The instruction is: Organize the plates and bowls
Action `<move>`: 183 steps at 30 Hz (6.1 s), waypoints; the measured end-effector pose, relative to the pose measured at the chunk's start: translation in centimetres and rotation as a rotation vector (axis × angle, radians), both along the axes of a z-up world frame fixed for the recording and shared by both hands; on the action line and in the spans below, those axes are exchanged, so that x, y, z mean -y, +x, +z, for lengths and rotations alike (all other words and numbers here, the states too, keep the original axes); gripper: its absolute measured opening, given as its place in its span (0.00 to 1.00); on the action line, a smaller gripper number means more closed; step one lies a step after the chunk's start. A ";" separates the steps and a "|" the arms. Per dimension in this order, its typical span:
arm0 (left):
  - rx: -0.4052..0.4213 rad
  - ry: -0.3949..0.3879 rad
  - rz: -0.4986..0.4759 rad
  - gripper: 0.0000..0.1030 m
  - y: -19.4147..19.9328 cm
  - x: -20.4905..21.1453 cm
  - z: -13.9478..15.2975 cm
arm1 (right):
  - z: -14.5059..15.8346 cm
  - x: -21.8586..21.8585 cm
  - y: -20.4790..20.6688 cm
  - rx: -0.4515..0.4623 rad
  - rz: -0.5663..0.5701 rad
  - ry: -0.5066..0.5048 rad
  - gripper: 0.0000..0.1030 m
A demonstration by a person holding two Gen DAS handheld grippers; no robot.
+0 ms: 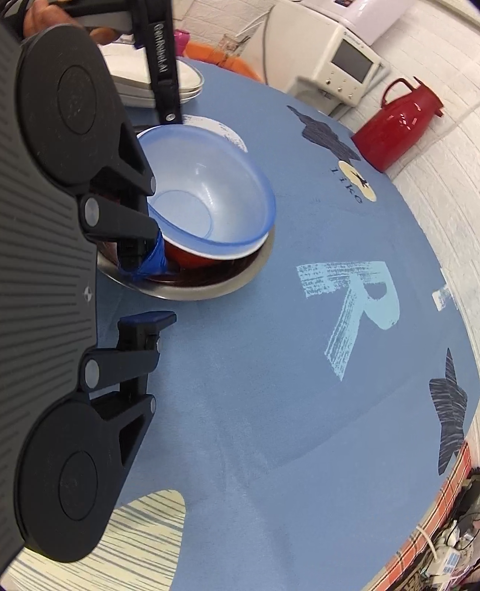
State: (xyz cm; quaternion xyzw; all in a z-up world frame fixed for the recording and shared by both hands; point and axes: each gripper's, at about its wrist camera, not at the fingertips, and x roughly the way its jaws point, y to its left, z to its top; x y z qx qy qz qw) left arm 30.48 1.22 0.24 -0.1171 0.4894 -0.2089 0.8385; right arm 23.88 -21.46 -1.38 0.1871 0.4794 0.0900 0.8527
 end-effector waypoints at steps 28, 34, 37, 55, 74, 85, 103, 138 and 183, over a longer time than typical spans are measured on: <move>0.011 0.045 0.006 0.00 -0.2 -0.9 -0.7 | -0.2 -1.4 0.8 0.027 0.011 -0.038 0.07; 0.003 0.026 0.023 0.00 -0.1 -1.6 -0.4 | 1.1 -1.8 0.3 0.048 0.015 -0.009 0.06; 0.017 0.044 0.018 0.00 -0.5 -1.6 -0.3 | 0.8 -2.4 0.6 0.034 0.032 -0.037 0.06; 0.018 0.053 0.040 0.00 -0.8 -1.9 -0.3 | 0.7 -2.2 -0.2 0.064 0.000 0.041 0.00; 0.089 0.067 0.102 0.00 -1.5 -5.1 2.3 | 2.1 -5.6 1.1 0.074 0.030 0.064 0.02; 0.193 0.122 0.251 0.00 -5.4 -12.4 8.1 | 6.8 -13.0 2.3 0.134 0.200 0.068 0.02; 0.086 0.095 0.399 0.00 -8.8 -21.6 1.9 | 2.7 -22.4 2.3 0.000 0.364 0.023 0.03; 0.448 0.139 0.300 0.60 -11.7 -10.3 8.8 | 4.5 -12.1 -4.8 0.254 0.062 0.146 0.19; 0.559 0.261 0.265 0.63 -26.1 -4.0 1.7 | -1.0 -7.4 -16.8 0.394 -0.274 0.131 0.27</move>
